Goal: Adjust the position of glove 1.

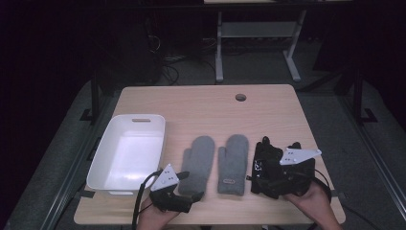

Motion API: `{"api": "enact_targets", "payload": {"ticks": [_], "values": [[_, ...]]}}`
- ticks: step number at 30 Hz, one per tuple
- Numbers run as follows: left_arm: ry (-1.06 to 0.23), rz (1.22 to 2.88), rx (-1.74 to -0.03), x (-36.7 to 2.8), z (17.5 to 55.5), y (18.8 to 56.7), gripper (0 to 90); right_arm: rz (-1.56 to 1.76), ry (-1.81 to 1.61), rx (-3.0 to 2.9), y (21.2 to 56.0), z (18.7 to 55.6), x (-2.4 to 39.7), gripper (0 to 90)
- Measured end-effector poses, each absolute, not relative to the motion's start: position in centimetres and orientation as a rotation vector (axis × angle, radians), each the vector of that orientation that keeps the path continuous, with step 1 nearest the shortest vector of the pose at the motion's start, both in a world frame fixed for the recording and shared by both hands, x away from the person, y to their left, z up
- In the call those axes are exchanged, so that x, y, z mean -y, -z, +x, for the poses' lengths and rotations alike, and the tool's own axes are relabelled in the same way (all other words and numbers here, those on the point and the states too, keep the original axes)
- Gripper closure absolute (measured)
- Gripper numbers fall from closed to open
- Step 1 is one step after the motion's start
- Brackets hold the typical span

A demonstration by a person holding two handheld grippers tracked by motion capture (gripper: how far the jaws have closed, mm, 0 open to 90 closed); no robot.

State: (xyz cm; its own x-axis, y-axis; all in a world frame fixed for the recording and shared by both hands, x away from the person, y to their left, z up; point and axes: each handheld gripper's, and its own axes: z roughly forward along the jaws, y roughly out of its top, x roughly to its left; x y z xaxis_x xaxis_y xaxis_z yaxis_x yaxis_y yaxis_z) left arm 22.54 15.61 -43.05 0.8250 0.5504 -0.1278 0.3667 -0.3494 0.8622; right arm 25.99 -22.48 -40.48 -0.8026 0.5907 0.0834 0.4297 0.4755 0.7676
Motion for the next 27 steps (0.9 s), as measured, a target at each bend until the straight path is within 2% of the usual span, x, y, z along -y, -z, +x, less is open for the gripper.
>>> {"api": "enact_targets", "payload": {"ticks": [17, 27], "values": [[-0.224, 1.982, -0.683, -15.7, 22.5, 43.0, 16.7, 0.737, -1.132, -2.666, 38.6, 29.2, 17.8, 19.5], [-0.232, 1.972, -0.676, -16.0, 22.5, 42.9, 16.7, 0.715, -1.046, -2.747, 39.8, 31.9, 15.3, 21.7]]}}
